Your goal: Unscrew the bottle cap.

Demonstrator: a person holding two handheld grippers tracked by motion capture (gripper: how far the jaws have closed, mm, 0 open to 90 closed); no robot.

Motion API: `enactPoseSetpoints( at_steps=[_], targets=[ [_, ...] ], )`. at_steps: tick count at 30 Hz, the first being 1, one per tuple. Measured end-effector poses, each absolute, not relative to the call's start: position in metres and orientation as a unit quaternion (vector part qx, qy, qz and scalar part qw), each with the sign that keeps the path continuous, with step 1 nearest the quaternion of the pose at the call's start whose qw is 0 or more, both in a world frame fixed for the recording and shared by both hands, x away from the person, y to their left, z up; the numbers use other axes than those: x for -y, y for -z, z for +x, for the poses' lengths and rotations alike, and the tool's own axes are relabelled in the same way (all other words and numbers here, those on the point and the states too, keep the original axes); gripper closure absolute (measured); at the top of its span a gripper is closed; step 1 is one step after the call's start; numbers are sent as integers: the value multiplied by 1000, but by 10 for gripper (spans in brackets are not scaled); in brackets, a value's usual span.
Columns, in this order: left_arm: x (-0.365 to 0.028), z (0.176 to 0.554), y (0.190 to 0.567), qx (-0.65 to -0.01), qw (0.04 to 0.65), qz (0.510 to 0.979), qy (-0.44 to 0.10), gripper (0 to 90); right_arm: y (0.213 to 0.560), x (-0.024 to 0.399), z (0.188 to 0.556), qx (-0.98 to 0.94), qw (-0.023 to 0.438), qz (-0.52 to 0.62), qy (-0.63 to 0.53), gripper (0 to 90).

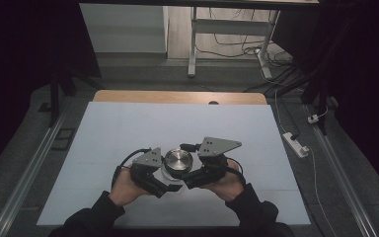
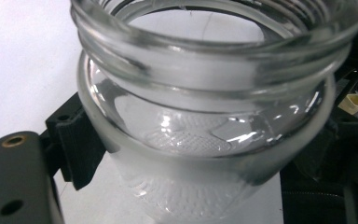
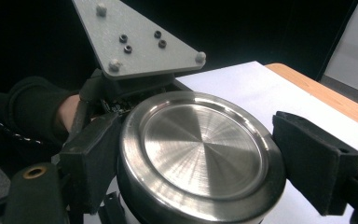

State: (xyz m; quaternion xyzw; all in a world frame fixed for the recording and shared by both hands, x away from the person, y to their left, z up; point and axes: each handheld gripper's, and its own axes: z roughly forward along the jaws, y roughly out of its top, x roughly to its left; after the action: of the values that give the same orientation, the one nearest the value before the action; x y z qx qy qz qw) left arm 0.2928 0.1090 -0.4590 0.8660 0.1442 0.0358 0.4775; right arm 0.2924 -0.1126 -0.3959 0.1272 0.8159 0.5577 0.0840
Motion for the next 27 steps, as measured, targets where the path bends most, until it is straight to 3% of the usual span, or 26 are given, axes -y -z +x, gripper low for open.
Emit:
enactPoseSetpoints(
  at_steps=[27],
  targets=[
    [-127,311,465,-205,459,862,-67,156,397,120,286,-818,95,136,-551,176]
  ],
)
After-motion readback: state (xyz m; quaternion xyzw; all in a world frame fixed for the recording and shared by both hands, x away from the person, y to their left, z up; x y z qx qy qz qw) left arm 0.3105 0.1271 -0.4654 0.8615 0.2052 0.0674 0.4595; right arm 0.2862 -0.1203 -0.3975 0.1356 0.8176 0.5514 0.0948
